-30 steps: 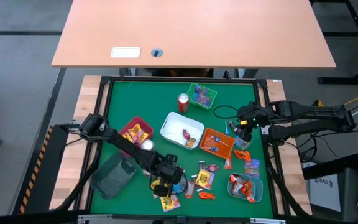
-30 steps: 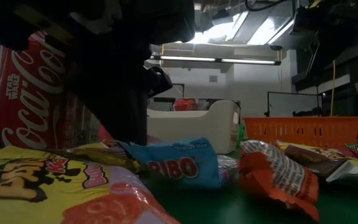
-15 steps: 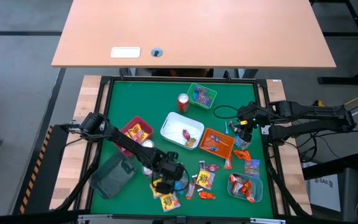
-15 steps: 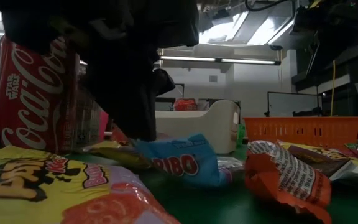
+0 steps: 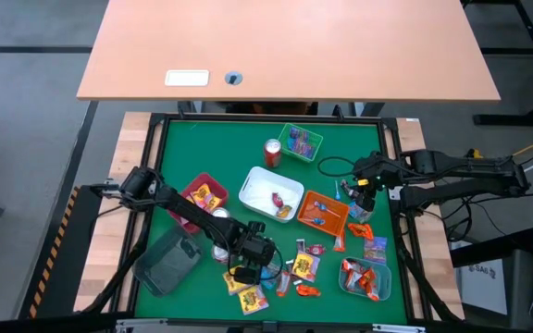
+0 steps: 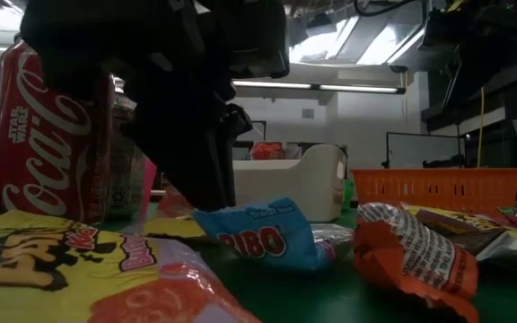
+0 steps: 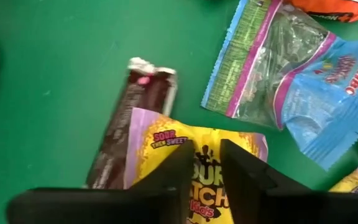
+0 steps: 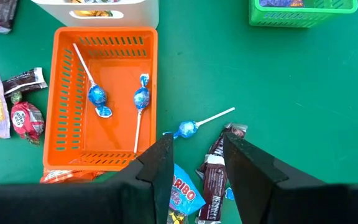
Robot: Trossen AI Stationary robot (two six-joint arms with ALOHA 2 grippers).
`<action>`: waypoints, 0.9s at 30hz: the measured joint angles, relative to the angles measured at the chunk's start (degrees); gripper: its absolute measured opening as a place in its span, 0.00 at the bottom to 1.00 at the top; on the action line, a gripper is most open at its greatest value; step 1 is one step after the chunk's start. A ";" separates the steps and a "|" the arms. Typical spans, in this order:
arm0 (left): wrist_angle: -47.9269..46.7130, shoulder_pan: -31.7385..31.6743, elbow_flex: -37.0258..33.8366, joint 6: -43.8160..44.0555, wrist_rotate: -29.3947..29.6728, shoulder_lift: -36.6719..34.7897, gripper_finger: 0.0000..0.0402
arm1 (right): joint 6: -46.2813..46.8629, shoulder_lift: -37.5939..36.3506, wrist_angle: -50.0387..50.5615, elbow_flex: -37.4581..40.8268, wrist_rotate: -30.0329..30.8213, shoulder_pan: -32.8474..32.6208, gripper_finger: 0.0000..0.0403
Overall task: Sort candy
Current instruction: Put the yellow candy into the red bin
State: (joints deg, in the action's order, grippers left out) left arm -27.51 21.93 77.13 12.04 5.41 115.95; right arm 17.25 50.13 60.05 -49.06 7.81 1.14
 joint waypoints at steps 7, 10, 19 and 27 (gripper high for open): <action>0.95 -0.17 0.19 -0.13 -0.02 1.47 0.29 | -0.04 -0.02 -0.05 -0.01 -2.36 0.00 0.34; 0.79 -0.17 0.19 -0.43 -0.01 1.50 0.25 | -0.06 -0.02 -0.10 -0.02 -3.85 -0.01 0.34; 0.79 -0.17 0.19 -0.36 -0.15 1.58 0.02 | -0.03 -0.02 -3.15 -0.02 -6.95 -0.03 0.34; 0.37 -0.17 0.55 -0.48 -0.44 1.54 0.00 | -0.02 -0.02 -7.19 -0.02 -8.96 -0.03 0.34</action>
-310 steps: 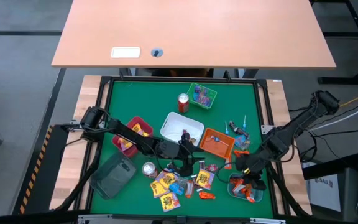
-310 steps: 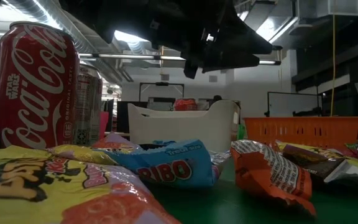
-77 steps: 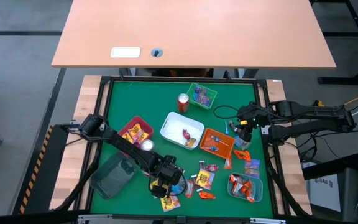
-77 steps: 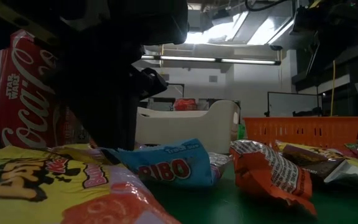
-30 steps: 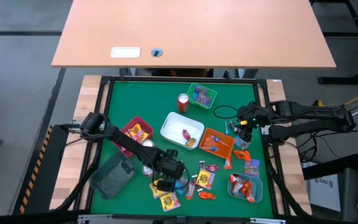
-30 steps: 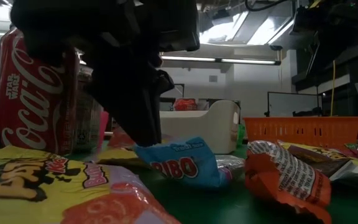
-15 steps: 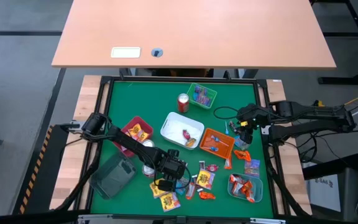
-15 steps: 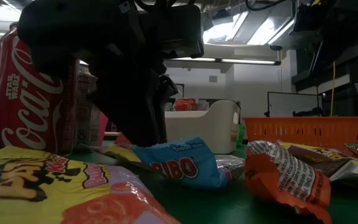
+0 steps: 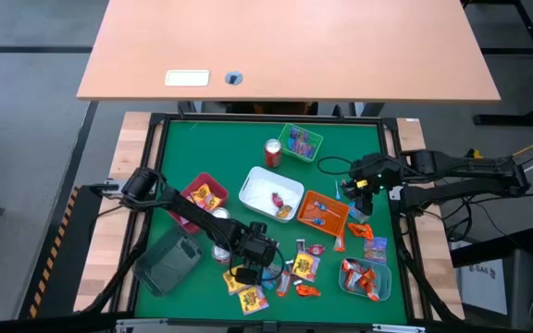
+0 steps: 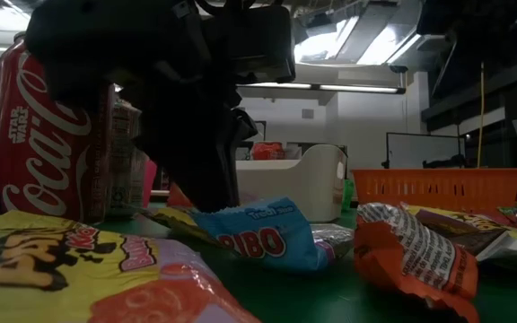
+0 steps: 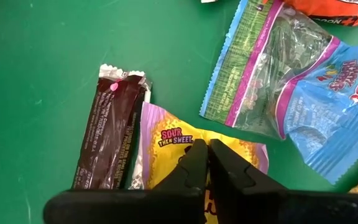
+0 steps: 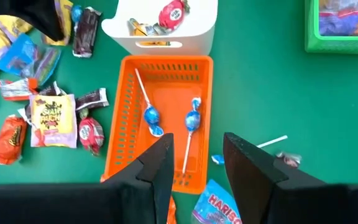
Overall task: Sort candy
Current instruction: Put the yellow candy into the red bin
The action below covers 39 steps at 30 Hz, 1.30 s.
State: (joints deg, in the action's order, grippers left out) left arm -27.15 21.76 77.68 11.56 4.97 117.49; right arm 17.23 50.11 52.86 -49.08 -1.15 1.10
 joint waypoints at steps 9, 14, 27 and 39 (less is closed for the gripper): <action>-2.85 -0.11 4.94 -0.16 -0.21 0.27 0.00 | -0.02 0.02 -0.31 0.00 0.00 -0.02 0.34; -6.41 -0.37 7.72 -0.16 -0.21 0.27 0.00 | -0.02 0.00 -0.31 0.00 0.00 -0.02 0.34; -27.08 -2.13 23.08 -1.52 -0.13 -2.61 0.00 | -0.02 0.00 -0.52 0.00 0.00 -0.02 0.34; -46.45 -6.58 23.32 2.24 5.86 -13.83 0.00 | -0.02 0.01 -0.57 0.00 -0.56 -0.02 0.34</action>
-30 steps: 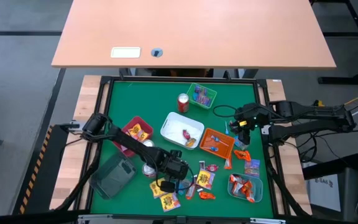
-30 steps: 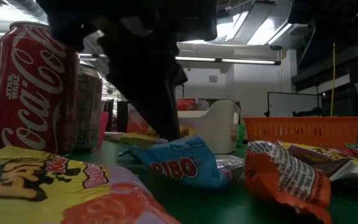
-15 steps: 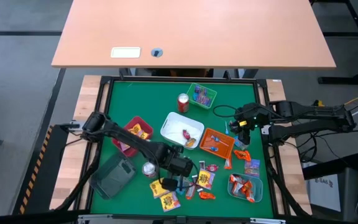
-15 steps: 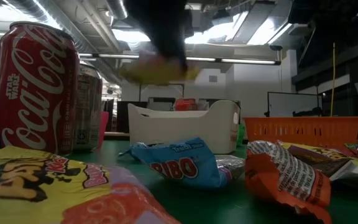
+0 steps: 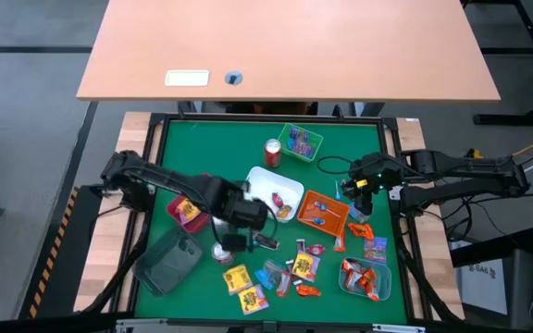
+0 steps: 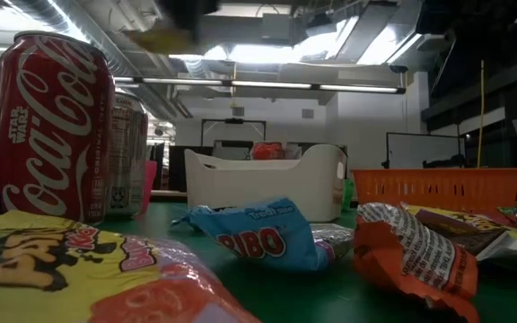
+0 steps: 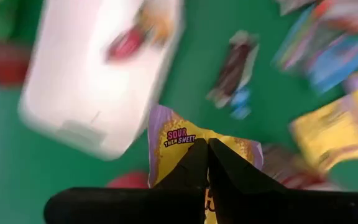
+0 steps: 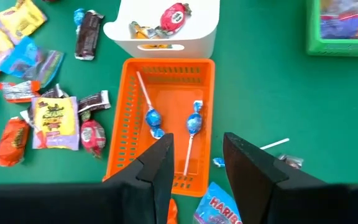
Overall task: Sort candy
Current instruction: Put the yellow candy into the red bin
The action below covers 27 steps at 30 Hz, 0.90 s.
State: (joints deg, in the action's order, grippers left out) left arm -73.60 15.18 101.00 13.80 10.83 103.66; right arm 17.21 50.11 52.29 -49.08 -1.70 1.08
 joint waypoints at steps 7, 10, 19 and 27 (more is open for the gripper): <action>-8.96 -3.02 -7.97 3.97 3.16 -6.03 0.00 | 0.35 0.01 -2.71 0.02 -4.93 -0.02 0.34; -8.93 -4.72 -14.27 5.06 3.19 -9.08 0.00 | 0.43 0.01 -4.59 0.02 -5.87 -0.53 0.34; -7.49 -7.61 -32.06 8.60 3.07 -12.86 0.00 | 0.46 1.59 -14.41 0.02 -5.31 -10.08 0.34; -4.96 -7.94 -39.64 14.83 1.10 -12.83 0.03 | 0.83 8.64 -19.80 0.02 -4.88 -18.14 0.34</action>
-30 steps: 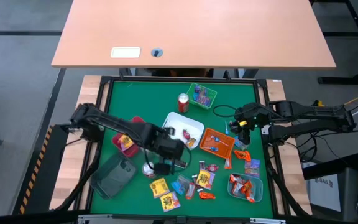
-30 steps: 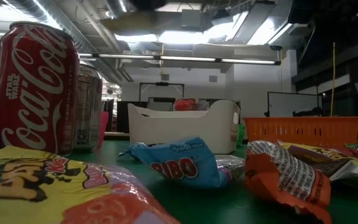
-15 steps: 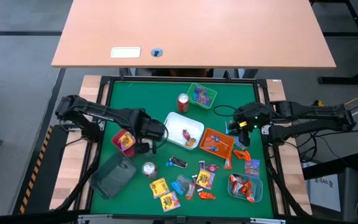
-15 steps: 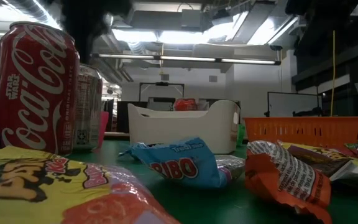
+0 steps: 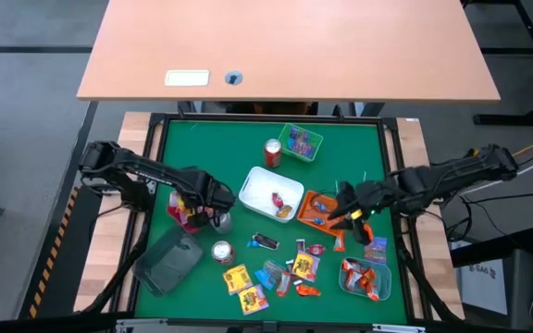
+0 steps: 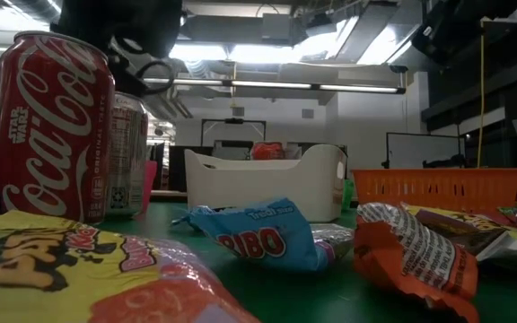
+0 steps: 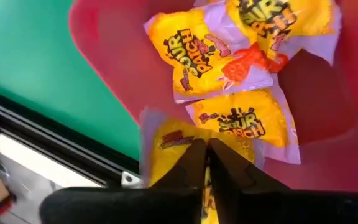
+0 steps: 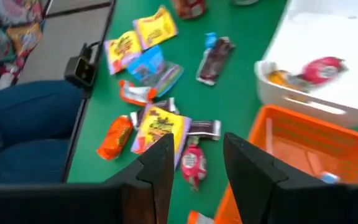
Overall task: Sort candy
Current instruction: Put the yellow candy into the red bin
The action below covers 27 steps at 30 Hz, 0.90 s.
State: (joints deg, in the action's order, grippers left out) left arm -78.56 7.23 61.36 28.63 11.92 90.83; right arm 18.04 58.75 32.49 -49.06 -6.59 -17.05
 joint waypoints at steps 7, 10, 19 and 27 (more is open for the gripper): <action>2.06 0.01 -0.54 2.44 -0.28 0.00 0.20 | 0.02 7.60 -4.04 0.02 0.04 -3.04 0.34; 4.07 0.02 -0.54 2.35 -0.44 0.00 0.24 | -0.33 10.95 -5.49 0.02 0.09 -3.74 0.34; 7.54 0.04 -0.54 2.35 -0.46 0.00 0.25 | -3.11 20.54 -9.84 0.02 -0.48 -7.39 0.34; 7.40 0.06 -0.54 2.74 -2.56 0.00 0.25 | -3.56 27.04 -12.70 0.02 -0.50 -10.77 0.34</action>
State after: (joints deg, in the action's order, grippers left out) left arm -71.16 7.29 60.82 31.37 9.37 90.83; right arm 14.48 85.79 19.79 -49.04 -7.09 -27.82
